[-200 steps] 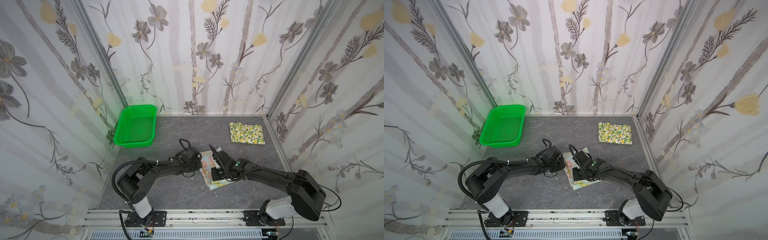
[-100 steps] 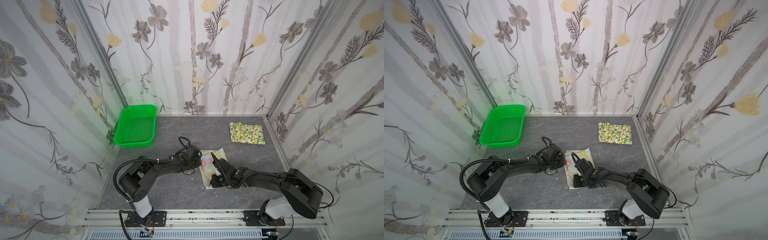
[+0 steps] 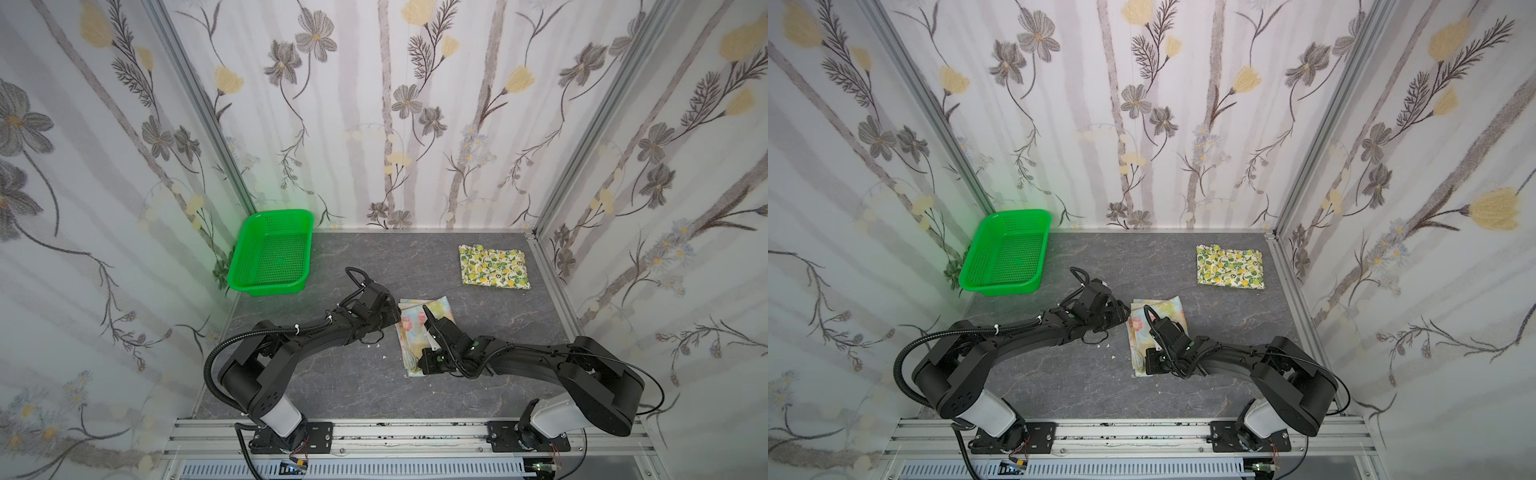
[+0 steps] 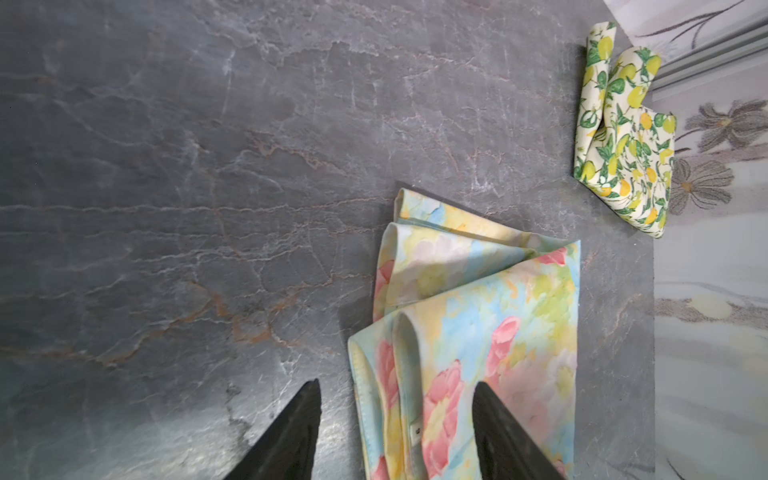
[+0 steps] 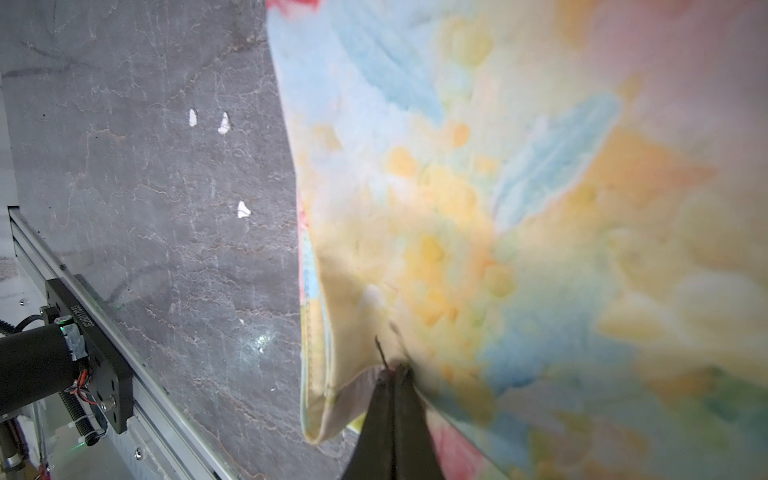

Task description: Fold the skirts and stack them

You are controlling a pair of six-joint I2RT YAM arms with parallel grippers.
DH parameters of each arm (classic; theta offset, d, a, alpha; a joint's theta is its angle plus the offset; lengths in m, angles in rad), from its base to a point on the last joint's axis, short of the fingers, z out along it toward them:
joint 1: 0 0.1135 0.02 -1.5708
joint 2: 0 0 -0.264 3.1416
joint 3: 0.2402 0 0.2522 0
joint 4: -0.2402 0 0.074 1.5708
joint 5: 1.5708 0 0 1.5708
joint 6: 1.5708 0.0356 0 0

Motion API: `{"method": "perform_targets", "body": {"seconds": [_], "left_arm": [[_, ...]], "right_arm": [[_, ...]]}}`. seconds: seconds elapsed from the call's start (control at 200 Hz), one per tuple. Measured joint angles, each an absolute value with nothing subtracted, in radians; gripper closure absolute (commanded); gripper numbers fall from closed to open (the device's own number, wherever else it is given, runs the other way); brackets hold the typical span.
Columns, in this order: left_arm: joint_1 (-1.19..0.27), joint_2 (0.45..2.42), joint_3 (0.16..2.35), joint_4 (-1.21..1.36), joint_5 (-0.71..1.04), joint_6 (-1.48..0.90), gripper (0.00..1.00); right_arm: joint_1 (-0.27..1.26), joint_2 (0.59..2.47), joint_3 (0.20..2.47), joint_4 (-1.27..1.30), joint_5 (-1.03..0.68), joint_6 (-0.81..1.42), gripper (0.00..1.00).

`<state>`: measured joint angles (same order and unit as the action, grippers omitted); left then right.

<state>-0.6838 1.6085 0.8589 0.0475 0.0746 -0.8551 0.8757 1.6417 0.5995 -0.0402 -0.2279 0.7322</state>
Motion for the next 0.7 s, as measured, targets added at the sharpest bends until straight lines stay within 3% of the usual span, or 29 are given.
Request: {"method": "perform_targets", "body": {"seconds": [0.48,0.699], "left_arm": [[-0.682,1.748,0.930,0.047,0.151,-0.818,0.46],[-0.684,1.786,0.932,0.046,0.167,-0.818,0.80]], "right_arm": [[0.876,1.658,0.623,-0.045,-0.236,0.732,1.00],[0.876,1.660,0.630,-0.061,-0.233,0.728,1.00]]}}
